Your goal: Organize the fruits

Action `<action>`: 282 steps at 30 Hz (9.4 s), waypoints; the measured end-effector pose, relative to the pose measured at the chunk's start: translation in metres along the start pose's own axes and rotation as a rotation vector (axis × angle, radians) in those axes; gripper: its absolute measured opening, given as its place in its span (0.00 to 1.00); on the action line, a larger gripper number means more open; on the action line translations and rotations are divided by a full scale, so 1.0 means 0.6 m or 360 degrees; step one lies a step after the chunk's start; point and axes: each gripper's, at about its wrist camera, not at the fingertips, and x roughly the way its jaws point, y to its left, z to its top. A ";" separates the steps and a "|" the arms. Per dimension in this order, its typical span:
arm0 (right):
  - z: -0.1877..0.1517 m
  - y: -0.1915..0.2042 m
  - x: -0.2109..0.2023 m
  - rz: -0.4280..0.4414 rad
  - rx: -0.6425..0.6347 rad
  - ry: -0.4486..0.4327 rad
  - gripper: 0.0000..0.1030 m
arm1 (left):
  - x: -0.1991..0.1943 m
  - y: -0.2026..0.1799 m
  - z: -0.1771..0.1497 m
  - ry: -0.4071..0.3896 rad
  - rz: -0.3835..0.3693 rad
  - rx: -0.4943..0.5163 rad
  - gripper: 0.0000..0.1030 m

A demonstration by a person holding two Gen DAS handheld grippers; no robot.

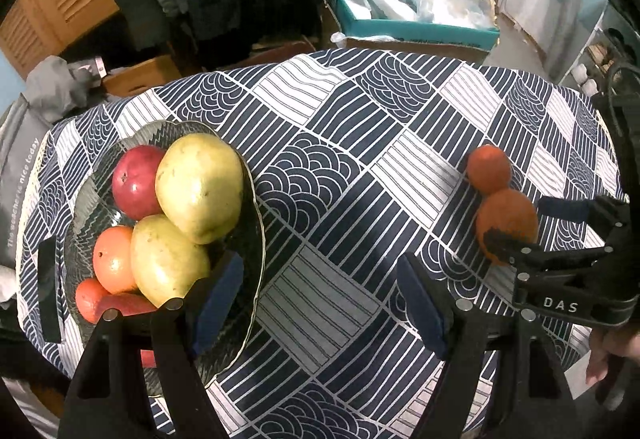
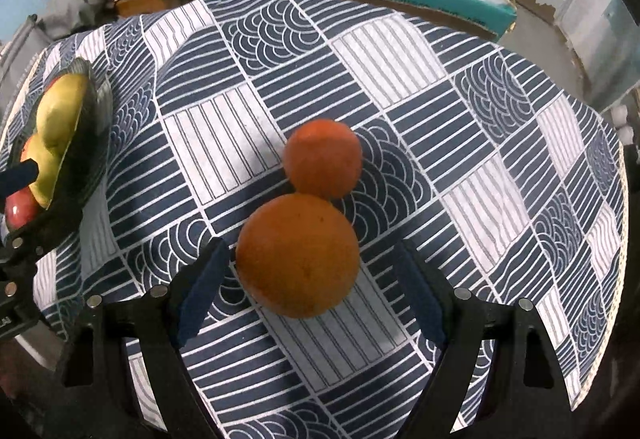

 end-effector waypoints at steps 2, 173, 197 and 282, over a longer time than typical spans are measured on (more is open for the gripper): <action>-0.001 -0.002 0.005 0.0012 0.0004 0.0018 0.77 | 0.001 -0.001 0.002 0.0001 0.0003 0.0002 0.78; 0.154 0.341 -0.143 0.0329 -0.0543 -0.0480 0.63 | -0.071 0.350 -0.046 -0.0163 0.0018 -0.0778 0.44; 0.163 0.404 -0.073 0.0410 -0.0621 -0.0292 0.63 | -0.041 0.365 -0.059 -0.0135 0.0062 -0.0786 0.71; 0.023 0.143 -0.467 -0.0043 -0.0231 -0.1329 0.82 | -0.401 0.225 -0.020 -0.0890 0.0139 -0.0543 0.99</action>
